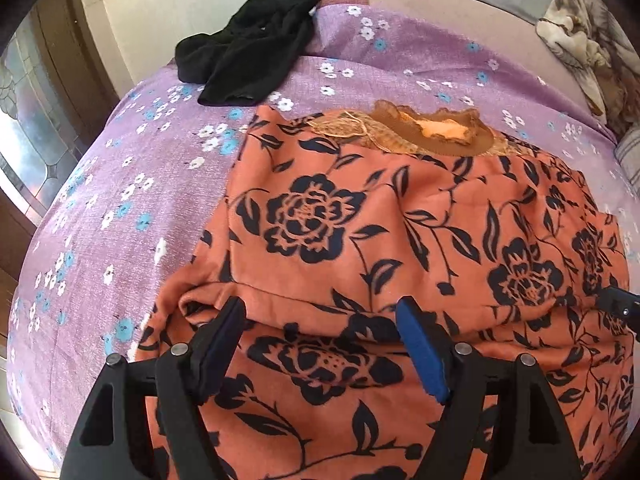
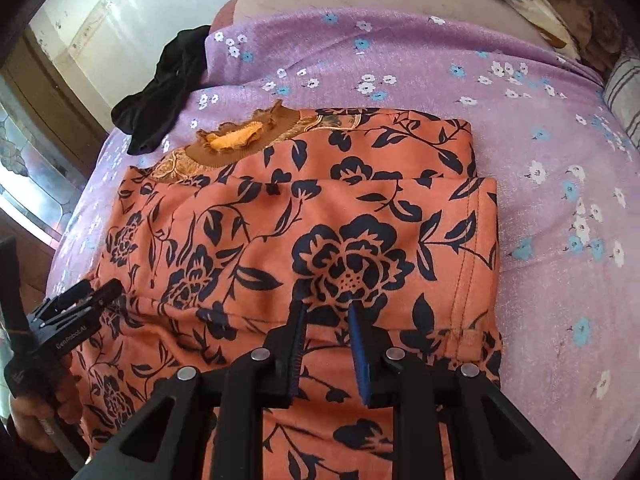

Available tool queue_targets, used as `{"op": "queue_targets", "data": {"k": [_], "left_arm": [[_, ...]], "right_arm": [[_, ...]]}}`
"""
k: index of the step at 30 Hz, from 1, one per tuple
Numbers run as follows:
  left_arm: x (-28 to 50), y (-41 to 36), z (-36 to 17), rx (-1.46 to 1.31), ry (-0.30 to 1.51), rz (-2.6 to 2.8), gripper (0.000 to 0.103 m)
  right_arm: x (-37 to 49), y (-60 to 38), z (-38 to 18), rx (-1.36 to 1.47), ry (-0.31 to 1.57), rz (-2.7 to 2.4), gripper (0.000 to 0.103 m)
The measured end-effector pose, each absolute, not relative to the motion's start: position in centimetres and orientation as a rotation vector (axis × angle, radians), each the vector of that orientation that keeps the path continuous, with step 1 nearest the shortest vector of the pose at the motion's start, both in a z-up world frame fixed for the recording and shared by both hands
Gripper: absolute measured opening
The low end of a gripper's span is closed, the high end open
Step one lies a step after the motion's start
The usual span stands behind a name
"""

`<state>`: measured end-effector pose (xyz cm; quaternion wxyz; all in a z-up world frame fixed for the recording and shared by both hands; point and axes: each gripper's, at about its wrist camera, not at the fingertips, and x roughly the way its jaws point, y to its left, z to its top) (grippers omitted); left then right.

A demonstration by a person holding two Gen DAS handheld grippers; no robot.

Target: Fold small clothes

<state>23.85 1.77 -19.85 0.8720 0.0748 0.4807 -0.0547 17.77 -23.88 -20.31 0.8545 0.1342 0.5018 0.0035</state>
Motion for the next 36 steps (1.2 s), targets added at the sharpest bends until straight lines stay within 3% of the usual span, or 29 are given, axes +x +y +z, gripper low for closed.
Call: {"op": "queue_targets", "data": {"k": [4, 14, 15, 17, 18, 19, 27, 34, 35, 36], "left_arm": [[22.1, -0.7, -21.9, 0.259, 1.075, -0.156, 0.078], [15.5, 2.7, -16.7, 0.153, 0.854, -0.142, 0.078], [14.6, 3.6, -16.3, 0.154, 0.825, -0.127, 0.078], [13.3, 5.5, -15.8, 0.147, 0.793, -0.094, 0.081], [12.7, 6.7, -15.7, 0.133, 0.786, -0.076, 0.082], [12.5, 8.1, -15.6, 0.113, 0.787, -0.059, 0.082], [9.1, 18.4, -17.3, -0.124, 0.949, 0.051, 0.083], [7.3, 20.0, -18.2, -0.131, 1.05, -0.021, 0.082], [7.3, 19.8, -18.3, -0.124, 1.058, -0.034, 0.079], [7.3, 19.6, -18.5, -0.116, 1.069, -0.047, 0.067]], "right_arm": [[16.8, -22.9, -22.6, 0.266, 1.156, 0.012, 0.025], [8.5, -23.1, -17.3, 0.262, 0.912, 0.082, 0.026], [7.3, -23.8, -17.0, 0.283, 0.889, 0.089, 0.028], [5.3, -25.5, -16.6, 0.343, 0.862, 0.092, 0.048], [4.5, -26.3, -16.3, 0.387, 0.849, 0.089, 0.07], [3.5, -27.2, -16.2, 0.426, 0.833, 0.09, 0.072], [-1.9, -32.4, -18.8, 0.589, 0.914, 0.039, 0.072], [-2.9, -32.6, -21.9, 0.695, 1.029, 0.124, 0.072], [-2.7, -32.7, -22.4, 0.714, 1.047, 0.127, 0.072], [-2.5, -32.9, -23.1, 0.744, 1.077, 0.128, 0.072]]}}
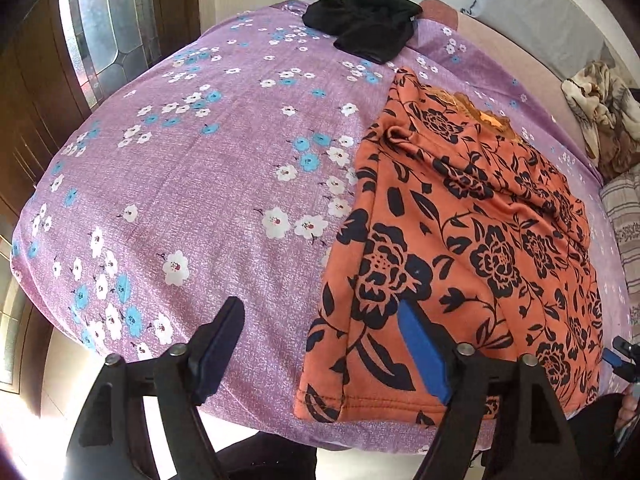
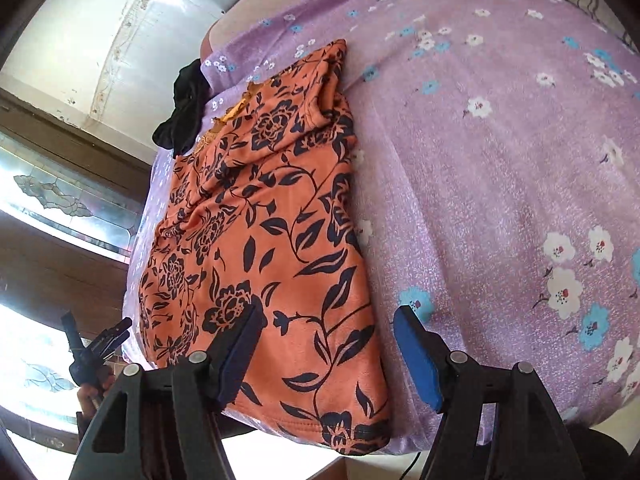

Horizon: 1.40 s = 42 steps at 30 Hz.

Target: Fold small clothes

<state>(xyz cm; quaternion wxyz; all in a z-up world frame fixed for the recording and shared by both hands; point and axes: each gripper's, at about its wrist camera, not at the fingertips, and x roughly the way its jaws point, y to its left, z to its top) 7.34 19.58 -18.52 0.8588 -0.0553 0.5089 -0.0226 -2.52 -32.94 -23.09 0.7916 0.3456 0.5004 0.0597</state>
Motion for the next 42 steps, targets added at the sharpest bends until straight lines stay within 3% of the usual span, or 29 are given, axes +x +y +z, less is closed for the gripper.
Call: {"op": "queue_targets", "data": {"k": [1, 2, 4, 5, 8, 9, 11, 12, 13, 16, 17, 19, 20, 21, 22, 23, 33, 36, 38, 40, 42], "left_arm": [[7.4, 19.3, -18.8, -0.108, 1.084, -0.064, 0.052], [7.5, 19.1, -19.1, -0.103, 1.102, -0.081, 0.045], [7.7, 18.6, -19.7, -0.111, 1.13, -0.115, 0.022], [7.7, 18.4, -20.0, -0.115, 1.141, -0.129, 0.02], [7.8, 18.0, -20.3, -0.117, 1.147, -0.145, 0.02], [7.9, 18.1, -20.4, -0.131, 1.155, -0.155, 0.021], [8.3, 18.6, -20.6, -0.175, 1.179, -0.164, 0.043], [8.4, 18.9, -20.8, -0.192, 1.193, -0.143, 0.067], [8.4, 19.2, -20.9, -0.198, 1.187, -0.108, 0.071], [8.5, 19.5, -21.2, -0.227, 1.192, -0.128, 0.071], [8.4, 19.3, -21.1, -0.227, 1.187, -0.136, 0.07], [8.5, 18.7, -21.0, -0.204, 1.178, -0.166, 0.03], [8.5, 18.3, -21.1, -0.182, 1.182, -0.171, 0.023], [8.5, 18.0, -21.1, -0.163, 1.179, -0.169, 0.011], [8.5, 17.8, -21.0, -0.156, 1.176, -0.175, 0.008], [8.3, 17.8, -20.8, -0.154, 1.167, -0.176, 0.007], [5.7, 20.4, -17.2, -0.156, 1.087, -0.214, 0.005], [6.0, 19.8, -17.9, -0.1, 1.105, -0.215, 0.01], [6.5, 19.1, -18.8, -0.065, 1.152, -0.18, 0.023], [7.0, 18.5, -19.6, -0.067, 1.181, -0.189, 0.049], [7.3, 18.1, -19.9, -0.073, 1.195, -0.204, 0.051]], "right_arm": [[-2.4, -33.2, -23.9, 0.781, 1.103, 0.127, 0.072], [-2.4, -33.5, -24.3, 0.812, 1.102, 0.127, 0.072], [-2.5, -34.1, -24.5, 0.862, 1.095, 0.15, 0.072], [-2.6, -34.3, -24.7, 0.886, 1.096, 0.164, 0.071], [-2.5, -33.9, -25.1, 0.926, 1.119, 0.248, 0.057], [-2.3, -33.4, -25.3, 0.913, 1.139, 0.271, 0.045], [-2.1, -32.1, -25.1, 0.837, 1.158, 0.266, 0.041], [-2.1, -31.7, -25.0, 0.809, 1.157, 0.261, 0.041], [-2.1, -31.6, -24.9, 0.803, 1.156, 0.257, 0.041], [-2.1, -32.0, -25.3, 0.844, 1.151, 0.245, 0.042], [-2.1, -32.0, -25.3, 0.845, 1.149, 0.244, 0.042], [-1.9, -31.7, -25.1, 0.804, 1.143, 0.243, 0.042], [-1.8, -31.3, -24.8, 0.761, 1.138, 0.238, 0.04], [-1.8, -30.7, -24.6, 0.716, 1.134, 0.236, 0.028], [-1.7, -30.1, -24.5, 0.691, 1.134, 0.243, 0.013], [-1.8, -29.6, -24.6, 0.689, 1.133, 0.247, 0.011], [-4.6, -27.8, -22.6, 0.708, 1.044, 0.334, 0.009], [-3.9, -28.0, -24.2, 0.693, 1.146, 0.239, 0.013], [-3.6, -28.3, -24.7, 0.733, 1.166, 0.228, 0.024], [-3.7, -28.5, -24.6, 0.77, 1.152, 0.259, 0.064], [-3.7, -28.1, -24.5, 0.755, 1.143, 0.268, 0.072]]}}
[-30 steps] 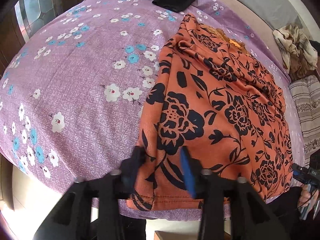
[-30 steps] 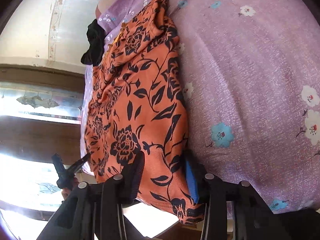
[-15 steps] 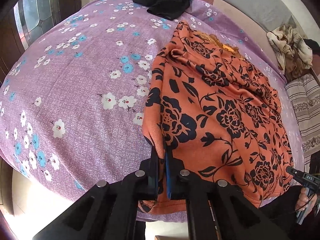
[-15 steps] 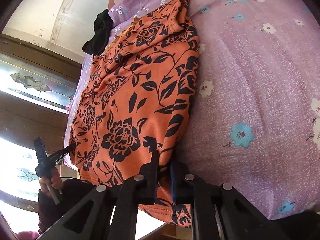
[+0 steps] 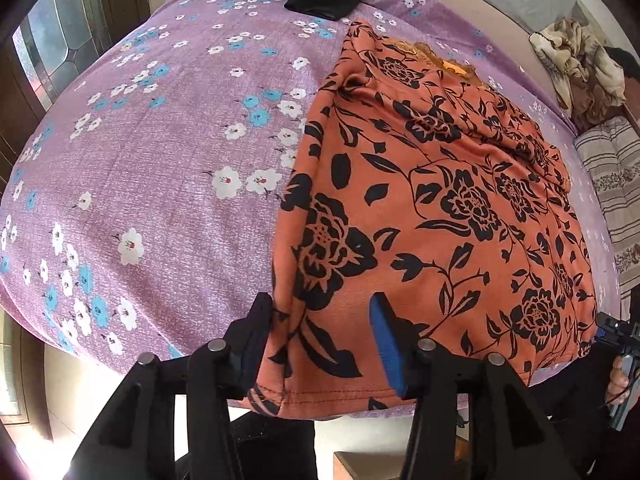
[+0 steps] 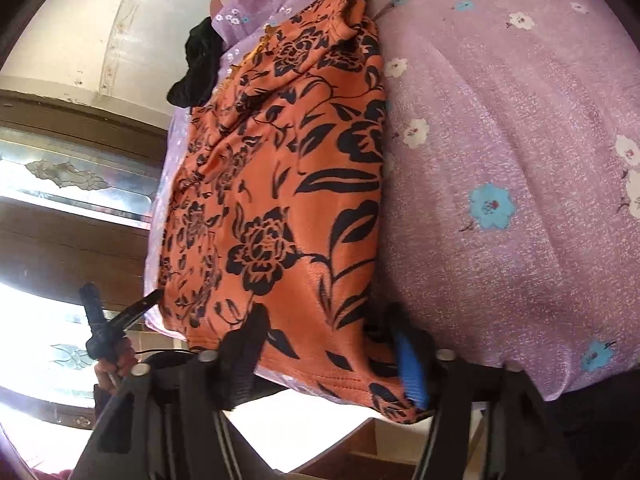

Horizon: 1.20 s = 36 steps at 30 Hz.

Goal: Fold small clothes
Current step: 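Fold the hem up toward the collar with both grippers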

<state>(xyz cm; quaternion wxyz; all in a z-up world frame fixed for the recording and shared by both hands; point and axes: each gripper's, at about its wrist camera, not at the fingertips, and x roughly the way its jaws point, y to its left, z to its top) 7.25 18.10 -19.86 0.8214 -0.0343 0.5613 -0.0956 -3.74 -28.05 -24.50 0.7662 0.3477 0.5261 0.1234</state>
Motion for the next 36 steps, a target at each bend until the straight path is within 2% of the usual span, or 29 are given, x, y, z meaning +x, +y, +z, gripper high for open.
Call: {"op": "queue_targets", "data": {"k": [2, 3, 4, 5, 10, 16, 22, 26, 27, 28, 29, 30, 31, 32, 33, 36], "left_arm": [[7.5, 17.7, -20.3, -0.054, 1.22, -0.193, 0.05], [7.5, 17.6, -20.6, -0.049, 1.233, -0.185, 0.03], [7.5, 17.7, -20.8, -0.05, 1.246, -0.177, 0.007], [7.6, 17.8, -20.8, -0.06, 1.251, -0.173, 0.007], [7.5, 18.0, -18.3, -0.107, 1.2, -0.271, 0.006], [11.7, 18.3, -12.3, -0.224, 1.117, -0.368, 0.006], [24.4, 16.6, -7.9, -0.289, 1.067, -0.346, 0.006], [34.9, 13.9, -9.3, -0.333, 1.058, -0.29, 0.01], [37.2, 13.3, -10.6, -0.339, 1.065, -0.251, 0.014], [39.0, 13.0, -12.2, -0.337, 1.087, -0.185, 0.029], [40.4, 12.9, -13.9, -0.332, 1.11, -0.109, 0.035], [41.2, 13.0, -15.4, -0.325, 1.123, -0.043, 0.039], [41.3, 13.2, -16.6, -0.318, 1.127, -0.007, 0.039], [41.0, 13.4, -17.4, -0.327, 1.119, 0.005, 0.039], [40.0, 13.7, -17.8, -0.351, 1.094, -0.003, 0.039], [34.9, 13.6, -17.3, -0.368, 0.977, -0.024, 0.039]], "right_arm": [[-3.8, -27.0, -24.5, 0.654, 1.145, 0.253, 0.069], [-3.8, -26.4, -24.3, 0.574, 1.155, 0.221, 0.049], [-3.8, -25.8, -24.2, 0.513, 1.164, 0.203, 0.02], [-3.8, -25.6, -24.3, 0.513, 1.175, 0.216, 0.011], [-3.8, -26.0, -22.4, 0.579, 1.115, 0.283, 0.009], [-0.8, -28.9, -16.5, 0.735, 0.901, 0.368, 0.009], [9.3, -33.4, -12.5, 0.819, 0.73, 0.251, 0.009], [18.1, -37.5, -13.4, 0.916, 0.691, 0.119, 0.009], [20.3, -38.2, -14.5, 0.945, 0.714, 0.098, 0.011], [22.2, -38.7, -15.9, 0.964, 0.744, 0.069, 0.013], [23.6, -39.3, -17.4, 0.979, 0.783, 0.032, 0.013], [24.8, -39.9, -18.9, 0.998, 0.813, -0.007, 0.025], [25.1, -40.6, -20.2, 1.025, 0.824, -0.038, 0.051], [25.1, -41.3, -21.3, 1.067, 0.814, -0.055, 0.066], [24.5, -41.9, -22.1, 1.116, 0.78, -0.052, 0.073], [22.1, -42.9, -22.5, 1.12, 0.711, -0.036, 0.073]]}}
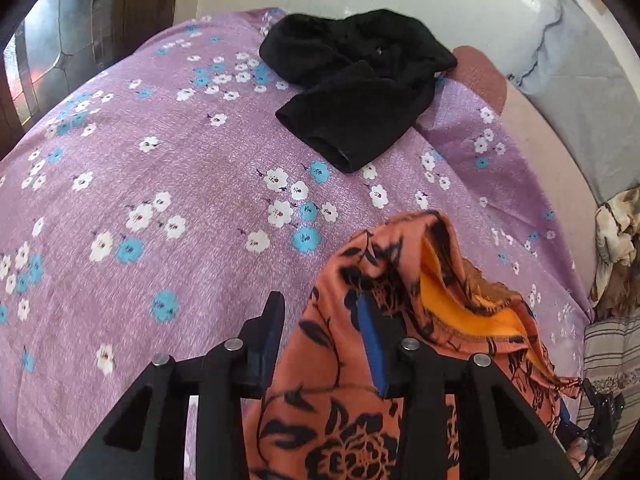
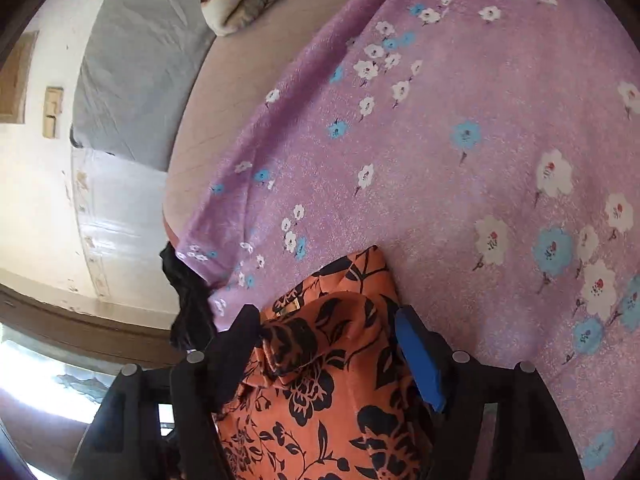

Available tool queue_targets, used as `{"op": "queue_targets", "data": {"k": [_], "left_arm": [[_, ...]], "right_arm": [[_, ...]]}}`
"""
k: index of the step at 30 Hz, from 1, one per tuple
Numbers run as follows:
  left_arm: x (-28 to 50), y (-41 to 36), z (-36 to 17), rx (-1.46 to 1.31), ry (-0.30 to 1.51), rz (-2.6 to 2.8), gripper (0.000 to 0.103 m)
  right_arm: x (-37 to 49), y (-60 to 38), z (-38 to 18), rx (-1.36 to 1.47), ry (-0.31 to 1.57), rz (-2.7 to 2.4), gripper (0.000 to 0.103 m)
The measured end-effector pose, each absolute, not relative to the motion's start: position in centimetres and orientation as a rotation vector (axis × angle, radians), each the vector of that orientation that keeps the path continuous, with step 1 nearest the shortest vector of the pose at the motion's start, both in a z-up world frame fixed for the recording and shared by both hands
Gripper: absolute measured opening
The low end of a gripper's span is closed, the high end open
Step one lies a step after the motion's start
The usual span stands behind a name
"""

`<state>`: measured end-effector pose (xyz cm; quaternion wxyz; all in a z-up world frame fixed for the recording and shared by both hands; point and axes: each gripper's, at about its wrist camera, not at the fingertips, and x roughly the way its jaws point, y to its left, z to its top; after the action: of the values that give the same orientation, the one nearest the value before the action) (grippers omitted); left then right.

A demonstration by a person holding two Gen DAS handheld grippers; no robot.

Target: Fold small clothes

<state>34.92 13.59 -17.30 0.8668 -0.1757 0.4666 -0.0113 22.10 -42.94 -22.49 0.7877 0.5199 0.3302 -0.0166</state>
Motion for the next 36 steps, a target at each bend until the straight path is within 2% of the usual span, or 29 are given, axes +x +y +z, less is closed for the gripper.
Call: {"op": "queue_targets", "data": {"k": [2, 4, 5, 7, 11, 17, 23, 29, 32, 36], "left_arm": [[30.9, 12.2, -16.7, -0.319, 0.92, -0.03, 0.044], [27.4, 10.1, -16.6, -0.288, 0.894, -0.027, 0.056], [26.0, 8.8, -16.9, -0.271, 0.896, -0.035, 0.057], [24.8, 6.2, -17.8, -0.232, 0.924, -0.077, 0.058], [25.1, 3.7, -19.7, -0.184, 0.969, -0.117, 0.058], [26.9, 5.1, -20.4, -0.227, 0.982, -0.079, 0.058], [29.6, 7.6, -20.5, -0.329, 1.009, -0.042, 0.058], [29.2, 11.1, -18.4, -0.365, 0.958, 0.089, 0.058], [28.9, 12.3, -19.1, -0.331, 0.979, 0.195, 0.058], [29.0, 12.7, -21.4, -0.294, 1.084, 0.208, 0.058]], "right_arm": [[20.6, -42.3, -21.1, 0.995, 0.696, -0.05, 0.073], [19.4, -40.8, -19.3, 0.871, 0.695, -0.055, 0.071], [18.7, -39.7, -18.3, 0.811, 0.683, -0.056, 0.071], [18.3, -36.9, -16.5, 0.693, 0.674, -0.033, 0.071], [21.6, -29.9, -16.4, 0.463, 0.829, 0.042, 0.068], [30.7, -24.0, -19.9, 0.342, 0.982, 0.086, 0.068], [40.1, -20.5, -21.8, 0.207, 1.02, -0.074, 0.067], [38.6, -16.7, -17.0, 0.266, 0.86, 0.096, 0.067], [37.1, -11.8, -16.8, 0.23, 0.898, 0.288, 0.067], [38.3, -7.5, -19.4, 0.254, 0.987, 0.338, 0.067]]}}
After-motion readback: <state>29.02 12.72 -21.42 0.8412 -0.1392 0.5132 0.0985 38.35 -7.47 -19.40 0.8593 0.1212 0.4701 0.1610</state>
